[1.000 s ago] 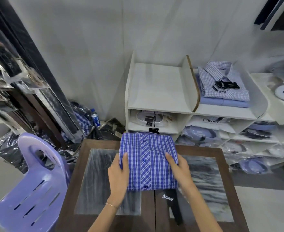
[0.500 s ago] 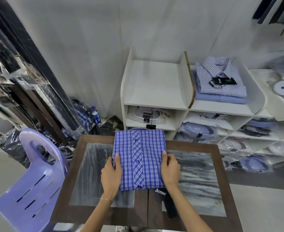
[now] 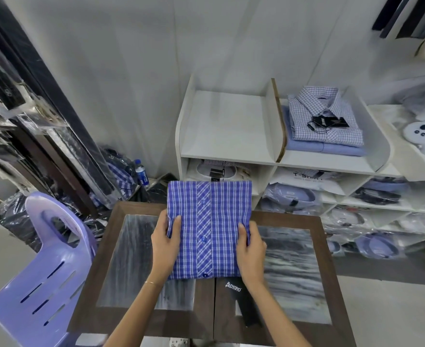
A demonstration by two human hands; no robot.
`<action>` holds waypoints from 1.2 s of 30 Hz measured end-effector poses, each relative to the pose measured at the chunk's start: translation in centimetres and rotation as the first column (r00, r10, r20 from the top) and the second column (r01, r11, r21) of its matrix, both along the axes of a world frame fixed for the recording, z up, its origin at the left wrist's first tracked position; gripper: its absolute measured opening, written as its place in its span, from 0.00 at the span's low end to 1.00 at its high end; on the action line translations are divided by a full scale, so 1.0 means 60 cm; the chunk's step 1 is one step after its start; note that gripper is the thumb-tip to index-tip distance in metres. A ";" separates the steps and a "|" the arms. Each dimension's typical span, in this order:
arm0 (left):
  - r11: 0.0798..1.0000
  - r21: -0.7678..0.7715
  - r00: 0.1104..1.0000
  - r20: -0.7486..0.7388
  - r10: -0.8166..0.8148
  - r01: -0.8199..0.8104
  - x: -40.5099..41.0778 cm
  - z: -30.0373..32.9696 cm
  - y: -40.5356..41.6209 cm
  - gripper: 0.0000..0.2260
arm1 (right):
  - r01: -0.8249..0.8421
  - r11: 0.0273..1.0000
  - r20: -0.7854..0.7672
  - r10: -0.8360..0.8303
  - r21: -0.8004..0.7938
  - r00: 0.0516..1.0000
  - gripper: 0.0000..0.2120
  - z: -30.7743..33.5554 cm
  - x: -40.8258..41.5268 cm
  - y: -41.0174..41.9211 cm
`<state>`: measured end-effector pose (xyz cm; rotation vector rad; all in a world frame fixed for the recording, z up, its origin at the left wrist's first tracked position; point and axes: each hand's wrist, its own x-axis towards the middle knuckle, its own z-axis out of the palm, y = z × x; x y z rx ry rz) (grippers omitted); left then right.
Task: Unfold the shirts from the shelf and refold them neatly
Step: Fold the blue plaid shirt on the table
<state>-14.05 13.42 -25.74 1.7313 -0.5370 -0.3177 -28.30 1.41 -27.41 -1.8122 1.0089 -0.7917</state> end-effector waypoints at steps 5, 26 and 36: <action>0.985 0.166 0.997 -0.054 0.053 -0.044 0.014 -0.050 0.001 0.07 | 0.080 0.995 -0.175 -0.068 0.061 0.982 0.11 -0.032 0.010 -0.009; 0.945 0.212 0.969 0.047 0.244 -0.249 -0.005 -0.035 0.017 0.05 | 0.039 0.996 -0.136 -0.027 0.086 0.990 0.15 -0.024 0.025 -0.031; 0.841 0.407 0.934 0.170 0.314 -0.357 -0.017 -0.050 0.011 0.12 | 0.156 0.988 -0.341 -0.151 -0.011 0.928 0.14 -0.026 0.027 -0.030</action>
